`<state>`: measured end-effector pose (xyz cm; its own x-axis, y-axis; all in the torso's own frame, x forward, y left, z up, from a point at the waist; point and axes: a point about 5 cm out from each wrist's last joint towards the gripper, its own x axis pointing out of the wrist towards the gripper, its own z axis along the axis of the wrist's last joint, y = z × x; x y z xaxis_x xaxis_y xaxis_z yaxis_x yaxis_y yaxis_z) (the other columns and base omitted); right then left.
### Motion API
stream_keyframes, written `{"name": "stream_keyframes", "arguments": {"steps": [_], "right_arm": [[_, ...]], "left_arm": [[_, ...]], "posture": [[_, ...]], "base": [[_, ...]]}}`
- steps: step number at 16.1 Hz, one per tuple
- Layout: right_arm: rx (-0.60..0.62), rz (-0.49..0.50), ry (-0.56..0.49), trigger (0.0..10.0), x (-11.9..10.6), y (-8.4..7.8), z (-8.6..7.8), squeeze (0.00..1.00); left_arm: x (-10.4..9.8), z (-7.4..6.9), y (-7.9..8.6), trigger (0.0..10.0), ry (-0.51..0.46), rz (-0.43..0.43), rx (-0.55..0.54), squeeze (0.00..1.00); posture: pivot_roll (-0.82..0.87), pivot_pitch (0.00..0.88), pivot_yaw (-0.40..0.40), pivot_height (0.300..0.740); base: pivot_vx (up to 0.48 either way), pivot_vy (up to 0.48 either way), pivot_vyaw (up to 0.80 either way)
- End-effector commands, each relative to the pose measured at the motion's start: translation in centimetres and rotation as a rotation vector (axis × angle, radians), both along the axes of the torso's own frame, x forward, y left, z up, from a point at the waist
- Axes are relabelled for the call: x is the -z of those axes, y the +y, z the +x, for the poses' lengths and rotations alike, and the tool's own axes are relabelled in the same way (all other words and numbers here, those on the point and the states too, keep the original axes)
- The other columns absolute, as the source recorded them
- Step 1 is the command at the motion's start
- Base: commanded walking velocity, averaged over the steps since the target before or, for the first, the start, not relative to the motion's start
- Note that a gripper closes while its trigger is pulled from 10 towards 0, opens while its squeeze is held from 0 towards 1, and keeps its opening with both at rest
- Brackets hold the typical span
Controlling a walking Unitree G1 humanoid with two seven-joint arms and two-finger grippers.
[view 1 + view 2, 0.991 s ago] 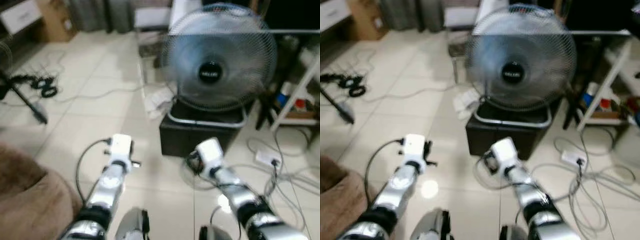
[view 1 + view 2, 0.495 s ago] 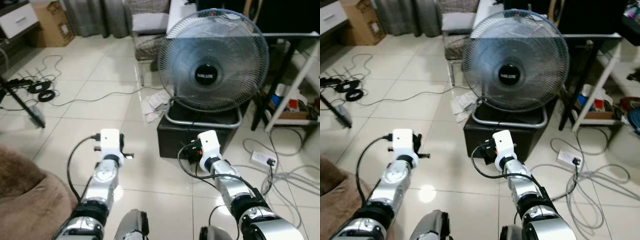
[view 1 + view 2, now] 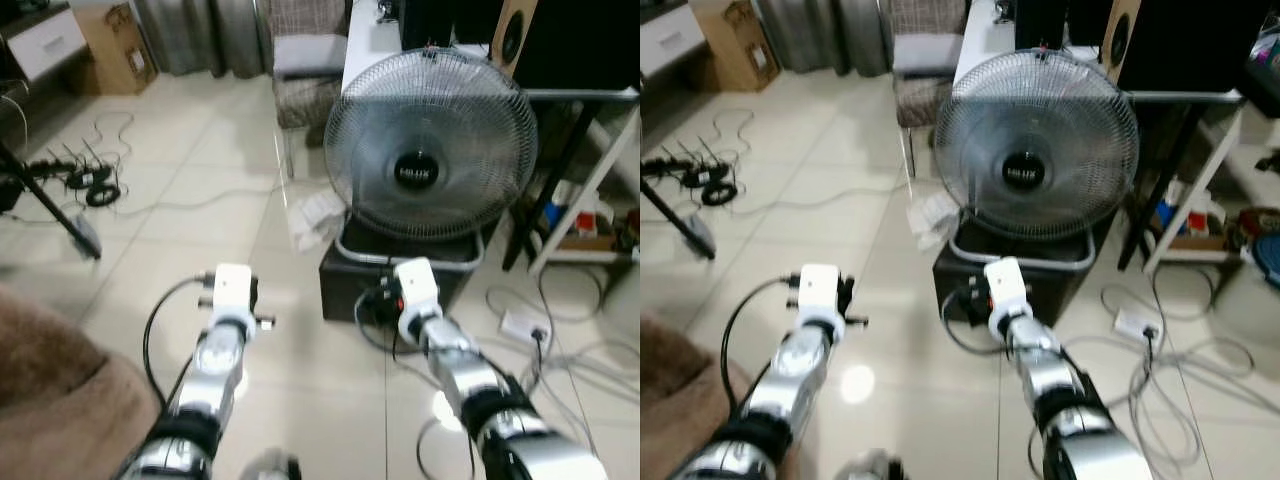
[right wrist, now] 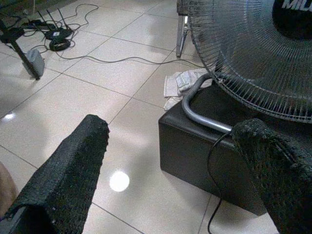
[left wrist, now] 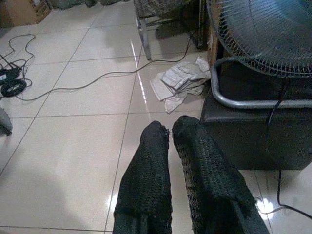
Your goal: Move the pillow to the sofa from floor
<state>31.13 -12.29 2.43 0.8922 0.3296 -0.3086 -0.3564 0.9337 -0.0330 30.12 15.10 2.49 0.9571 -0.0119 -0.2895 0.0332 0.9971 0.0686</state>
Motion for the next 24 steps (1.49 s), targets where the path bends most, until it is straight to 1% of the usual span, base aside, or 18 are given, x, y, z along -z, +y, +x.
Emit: {"name": "stream_keyframes", "arguments": {"steps": [1, 3, 6, 9, 13, 15, 20, 24], "right_arm": [[-0.003, -0.007, 0.027, 10.0, 0.5, 0.1, -0.4, 0.0], [0.002, -0.001, 0.03, 10.0, 0.7, 0.1, -0.6, 0.0], [0.013, 0.016, 0.022, 10.0, 0.5, 0.1, -0.4, 0.0], [0.012, 0.019, 0.021, 10.0, 0.5, 0.2, -0.5, 0.0], [0.003, -0.003, 0.021, 10.0, 0.9, 0.2, -0.9, 0.0], [-0.021, -0.015, 0.024, 10.0, 1.2, 0.3, -1.3, 0.0], [-0.042, -0.025, 0.023, 10.0, 1.3, 0.6, -1.4, 0.0], [-0.054, -0.026, 0.023, 10.0, 1.3, 0.8, -1.4, 0.0]], "left_arm": [[0.0, -0.1, 0.0, 10.0, 0.003, 0.016, 0.007, 0.0], [0.1, -0.1, 0.1, 10.0, 0.001, 0.001, -0.008, 0.0], [0.1, -0.1, 1.0, 10.0, 0.004, -0.035, -0.071, 0.0], [0.0, 0.0, 1.0, 10.0, 0.003, -0.03, -0.069, 0.0], [0.1, -0.1, 0.7, 10.0, 0.006, -0.039, -0.057, 0.0], [0.3, -0.3, 0.4, 10.0, 0.008, -0.053, -0.041, 0.0], [0.2, -0.2, 0.4, 10.0, -0.003, -0.059, -0.047, 0.0], [0.0, -0.1, 0.4, 10.0, -0.008, -0.068, -0.044, 0.0]], "posture": [[-0.09, 0.0, 0.054, 0.74], [-0.09, 0.0, 0.055, 0.74], [-0.1, 0.0, 0.063, 0.74], [-0.1, 0.0, 0.065, 0.74], [-0.1, 0.0, 0.062, 0.74], [-0.1, 0.0, 0.06, 0.74], [-0.1, 0.0, 0.055, 0.74], [-0.1, 0.0, 0.055, 0.74]], "base": [[0.0, 0.0, 0.0], [0.0, 0.0, 0.0], [0.0, 0.0, 0.0], [0.0, 0.0, 0.0], [0.0, 0.0, 0.0], [0.0, 0.0, 0.0], [-0.438, 0.0, 0.0], [0.0, 0.0, 0.0]]}}
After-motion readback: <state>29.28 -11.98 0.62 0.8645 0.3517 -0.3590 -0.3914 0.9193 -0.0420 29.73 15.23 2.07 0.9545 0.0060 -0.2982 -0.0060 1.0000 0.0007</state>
